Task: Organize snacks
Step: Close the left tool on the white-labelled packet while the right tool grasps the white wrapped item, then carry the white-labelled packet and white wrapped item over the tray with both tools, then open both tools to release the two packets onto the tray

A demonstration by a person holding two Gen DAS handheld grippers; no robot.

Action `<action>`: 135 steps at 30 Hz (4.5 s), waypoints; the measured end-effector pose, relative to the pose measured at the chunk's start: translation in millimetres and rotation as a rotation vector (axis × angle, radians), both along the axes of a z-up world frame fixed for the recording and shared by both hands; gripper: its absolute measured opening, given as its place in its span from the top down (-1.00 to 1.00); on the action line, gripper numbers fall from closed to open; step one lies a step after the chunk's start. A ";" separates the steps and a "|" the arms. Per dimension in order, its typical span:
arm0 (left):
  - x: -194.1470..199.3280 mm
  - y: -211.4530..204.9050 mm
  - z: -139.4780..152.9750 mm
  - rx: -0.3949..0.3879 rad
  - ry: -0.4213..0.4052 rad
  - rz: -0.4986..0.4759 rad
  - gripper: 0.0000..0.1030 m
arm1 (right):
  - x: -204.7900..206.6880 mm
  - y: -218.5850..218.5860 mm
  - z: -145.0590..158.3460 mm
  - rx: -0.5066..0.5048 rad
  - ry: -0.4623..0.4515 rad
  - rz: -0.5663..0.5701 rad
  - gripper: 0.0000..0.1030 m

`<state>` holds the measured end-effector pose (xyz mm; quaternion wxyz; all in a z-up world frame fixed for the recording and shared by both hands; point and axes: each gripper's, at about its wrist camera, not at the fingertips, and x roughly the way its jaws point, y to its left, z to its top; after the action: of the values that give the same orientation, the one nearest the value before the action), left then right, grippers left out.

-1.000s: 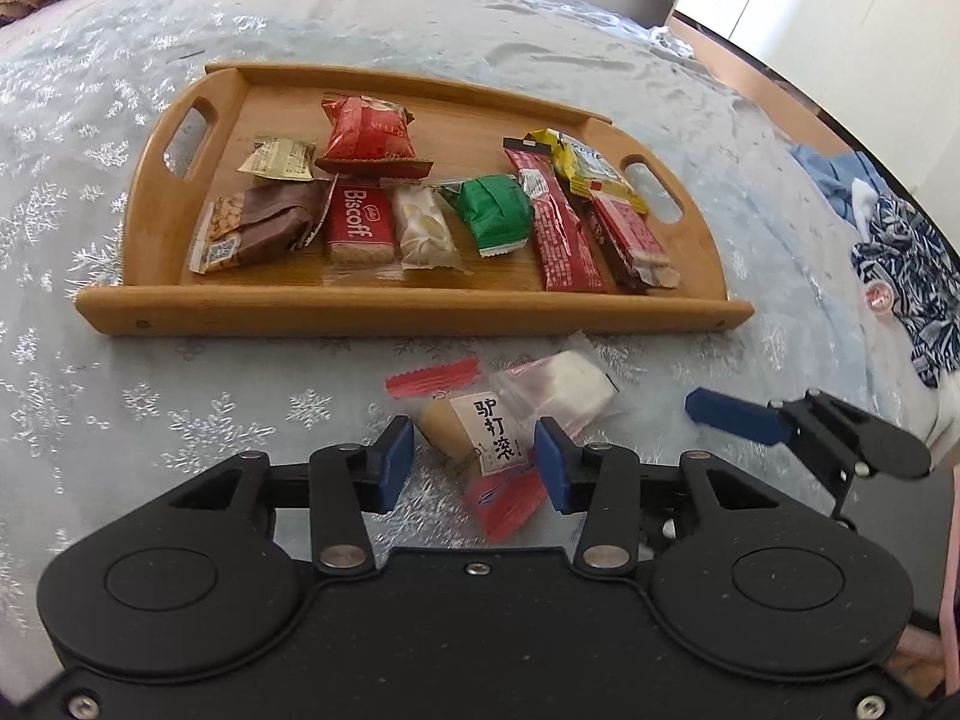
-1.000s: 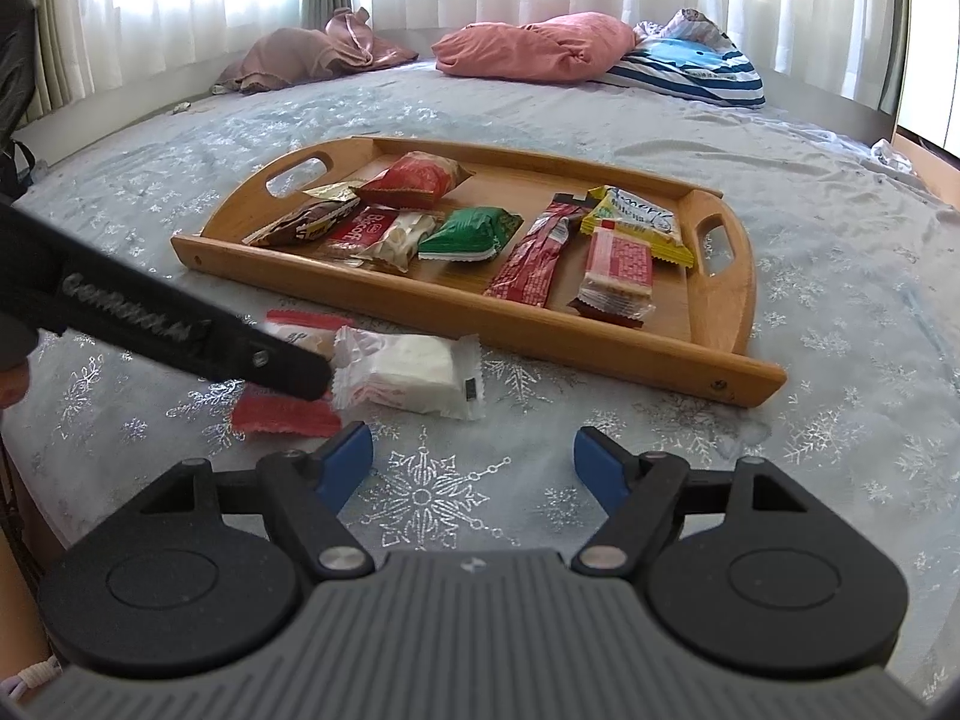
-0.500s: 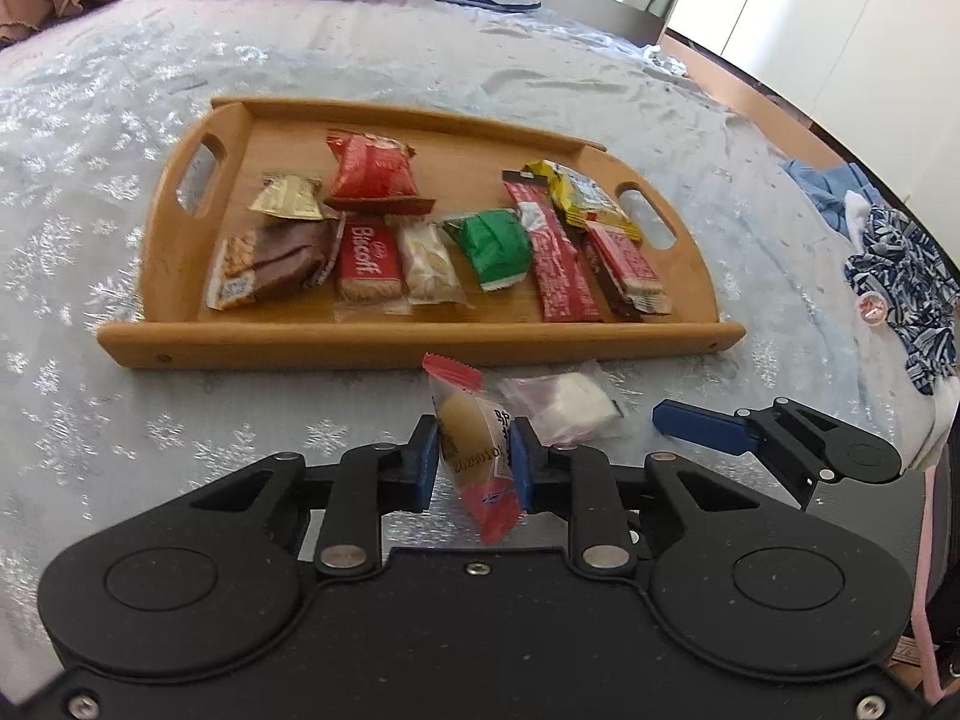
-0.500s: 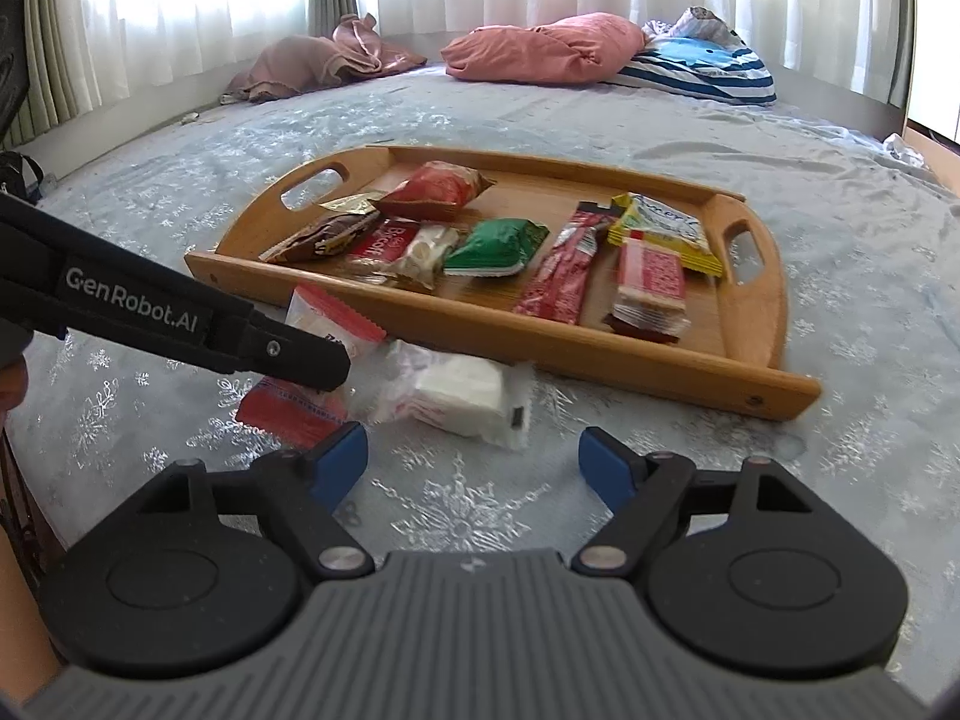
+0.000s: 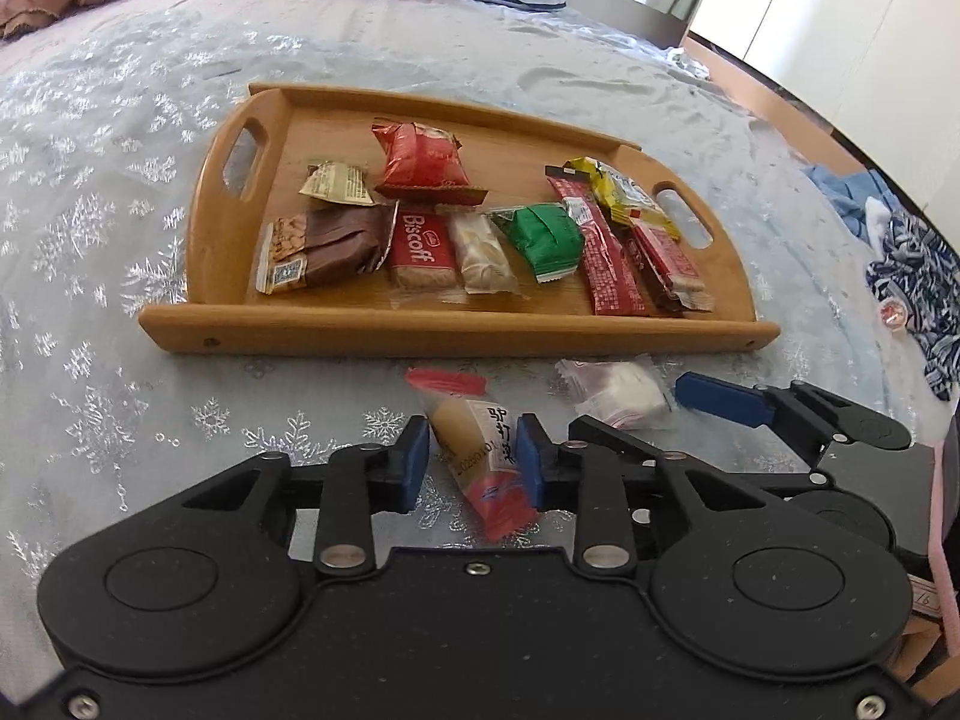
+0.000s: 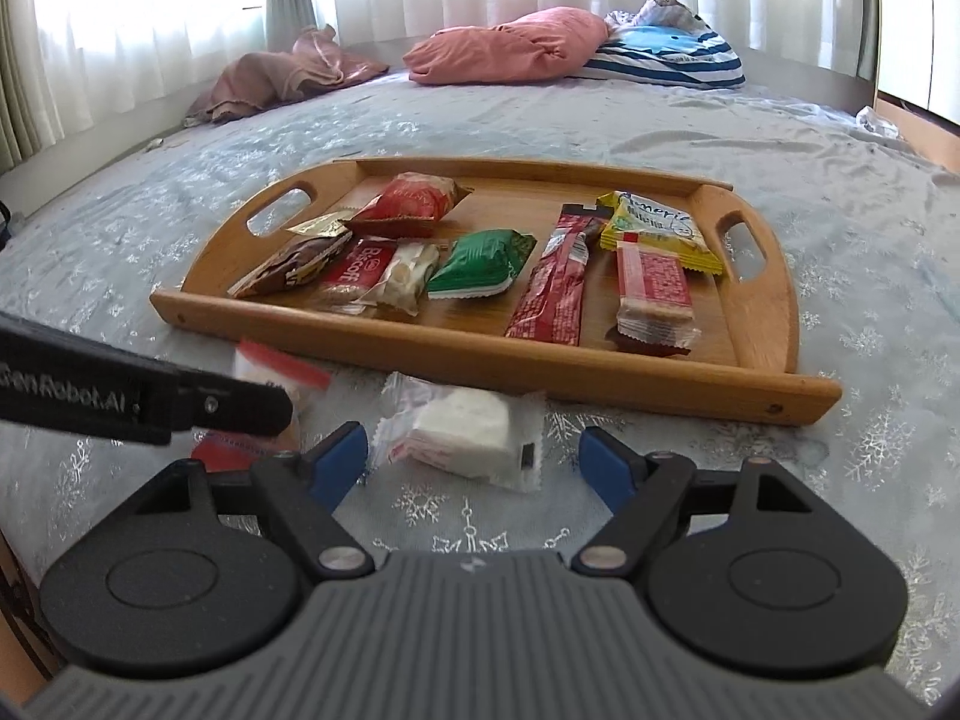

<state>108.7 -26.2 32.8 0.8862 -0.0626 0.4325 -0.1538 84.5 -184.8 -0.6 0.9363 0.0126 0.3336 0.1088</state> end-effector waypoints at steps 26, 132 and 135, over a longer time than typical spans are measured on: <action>-6.3 2.4 9.3 0.006 -0.037 0.004 0.50 | -13.7 2.2 12.0 -0.010 -0.062 0.031 0.12; 209.1 20.5 1.1 -0.021 -0.068 0.133 -0.05 | 177.3 7.7 22.6 -0.023 0.041 -0.080 -0.34; 205.1 21.2 5.5 -0.012 -0.080 0.136 -0.25 | 175.5 6.3 24.0 -0.018 0.040 -0.089 -0.38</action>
<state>313.7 -4.9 38.2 0.9107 -0.0911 0.3907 -0.0982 260.1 -178.5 23.5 0.9334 0.0214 0.3526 0.0637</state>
